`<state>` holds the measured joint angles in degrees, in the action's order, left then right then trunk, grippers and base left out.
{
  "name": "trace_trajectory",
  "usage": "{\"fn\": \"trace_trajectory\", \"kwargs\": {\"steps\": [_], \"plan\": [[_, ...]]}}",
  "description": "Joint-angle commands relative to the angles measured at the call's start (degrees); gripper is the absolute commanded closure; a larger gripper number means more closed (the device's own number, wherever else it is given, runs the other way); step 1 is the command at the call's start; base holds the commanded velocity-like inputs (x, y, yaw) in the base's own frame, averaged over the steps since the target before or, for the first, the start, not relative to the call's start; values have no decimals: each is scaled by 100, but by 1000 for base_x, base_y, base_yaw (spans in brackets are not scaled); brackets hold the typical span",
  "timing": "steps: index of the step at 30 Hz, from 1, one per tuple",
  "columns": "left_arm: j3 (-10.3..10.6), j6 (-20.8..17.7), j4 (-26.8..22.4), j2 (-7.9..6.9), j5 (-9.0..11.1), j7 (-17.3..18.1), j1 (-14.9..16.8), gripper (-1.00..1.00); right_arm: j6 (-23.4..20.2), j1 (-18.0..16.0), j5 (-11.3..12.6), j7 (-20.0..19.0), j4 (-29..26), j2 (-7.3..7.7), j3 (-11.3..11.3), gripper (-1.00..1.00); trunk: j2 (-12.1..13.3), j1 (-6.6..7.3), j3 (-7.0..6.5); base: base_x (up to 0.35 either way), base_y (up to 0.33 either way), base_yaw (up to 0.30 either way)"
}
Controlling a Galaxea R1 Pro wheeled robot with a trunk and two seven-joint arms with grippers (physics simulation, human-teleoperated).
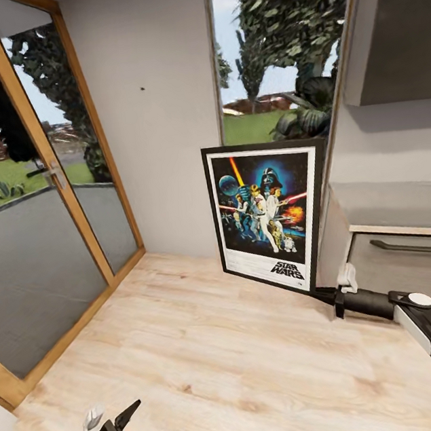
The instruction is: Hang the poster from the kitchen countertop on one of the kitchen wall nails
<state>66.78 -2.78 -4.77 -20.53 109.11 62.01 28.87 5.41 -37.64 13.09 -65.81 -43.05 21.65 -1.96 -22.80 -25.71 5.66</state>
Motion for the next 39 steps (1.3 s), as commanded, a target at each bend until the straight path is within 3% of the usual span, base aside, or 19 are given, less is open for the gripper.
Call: {"fn": "trace_trajectory", "kwargs": {"steps": [1, 31, 39], "plan": [[46, -30, -6, -4, 58, 14, 5, -100, 39, -7, 27, -10, 7, 6, -20, 100, -12, -7, 13, 344, 1, 0], [46, -38, -6, -72, 58, 16, 5, -100, 39, -7, 27, -12, 7, 6, -23, 100, -12, -7, 13, 344, 4, 0], [46, -203, -6, -74, 58, 13, 6, -100, 39, -7, 27, -10, 7, 6, -31, 100, -12, -7, 13, 344, 123, 0]]}}
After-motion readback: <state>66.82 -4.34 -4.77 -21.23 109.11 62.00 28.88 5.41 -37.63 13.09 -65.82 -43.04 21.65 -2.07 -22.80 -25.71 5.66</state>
